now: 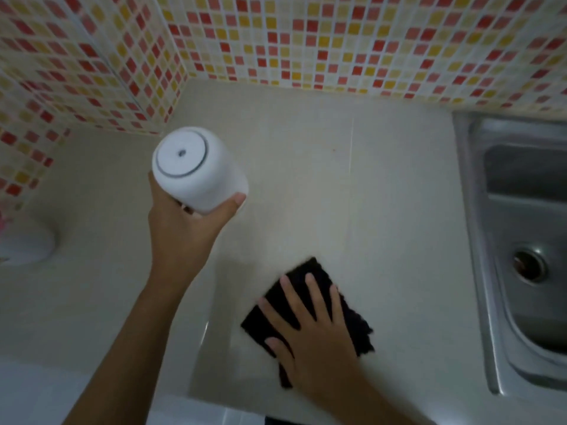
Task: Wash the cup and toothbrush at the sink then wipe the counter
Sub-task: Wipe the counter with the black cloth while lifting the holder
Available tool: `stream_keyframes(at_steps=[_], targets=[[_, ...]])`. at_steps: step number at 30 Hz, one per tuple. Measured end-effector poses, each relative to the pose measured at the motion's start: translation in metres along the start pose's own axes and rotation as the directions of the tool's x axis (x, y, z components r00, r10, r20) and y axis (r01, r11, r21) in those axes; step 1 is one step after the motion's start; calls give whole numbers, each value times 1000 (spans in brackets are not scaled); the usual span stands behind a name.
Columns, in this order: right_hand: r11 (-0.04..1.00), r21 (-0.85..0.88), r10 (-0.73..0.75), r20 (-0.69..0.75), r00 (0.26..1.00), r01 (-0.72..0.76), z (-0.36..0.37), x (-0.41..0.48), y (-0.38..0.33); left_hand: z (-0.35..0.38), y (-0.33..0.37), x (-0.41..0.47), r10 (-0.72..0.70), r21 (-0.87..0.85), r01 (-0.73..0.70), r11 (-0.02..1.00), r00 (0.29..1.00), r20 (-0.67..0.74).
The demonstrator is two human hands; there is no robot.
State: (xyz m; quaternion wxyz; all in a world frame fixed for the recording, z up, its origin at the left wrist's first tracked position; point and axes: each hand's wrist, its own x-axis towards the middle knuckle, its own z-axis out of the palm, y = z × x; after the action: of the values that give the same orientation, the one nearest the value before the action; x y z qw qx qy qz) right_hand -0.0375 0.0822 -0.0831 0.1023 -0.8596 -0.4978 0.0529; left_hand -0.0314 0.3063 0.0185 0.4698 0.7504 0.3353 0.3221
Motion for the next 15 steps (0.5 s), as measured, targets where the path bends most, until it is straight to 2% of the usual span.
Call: stream_keyframes(at_steps=[2, 3, 5, 7, 9, 12, 15], targets=[[1000, -7, -18, -8, 1000, 18, -5, 34, 30, 2, -3, 3, 7, 5, -7, 1000, 1000, 22], [999, -45, 16, -41, 999, -18, -6, 66, 49, 3, -4, 4, 7, 12, -8, 1000, 999, 33], [984, -32, 170, -83, 982, -173, -13, 146, 96, 4, -7, 5, 10, 24, -11, 1000, 999, 33], [957, -16, 290, -41, 956, -291, -25, 218, 147, 6, -8, 9, 25, 30, -27, 999, 999, 36], [932, 6, 362, -3, 932, -362, -30, 253, 174, 8, -9, 13, 40, 29, -41, 999, 998, 49], [915, 39, 404, -114, 908, -402, -20, 218, 144, 10, -7, 19, 48, 21, -49, 999, 997, 53], [963, 49, 269, -101, 958, -266, -3, 106, 66, 12, -3, 25, 43, 2, -43, 999, 998, 40]])
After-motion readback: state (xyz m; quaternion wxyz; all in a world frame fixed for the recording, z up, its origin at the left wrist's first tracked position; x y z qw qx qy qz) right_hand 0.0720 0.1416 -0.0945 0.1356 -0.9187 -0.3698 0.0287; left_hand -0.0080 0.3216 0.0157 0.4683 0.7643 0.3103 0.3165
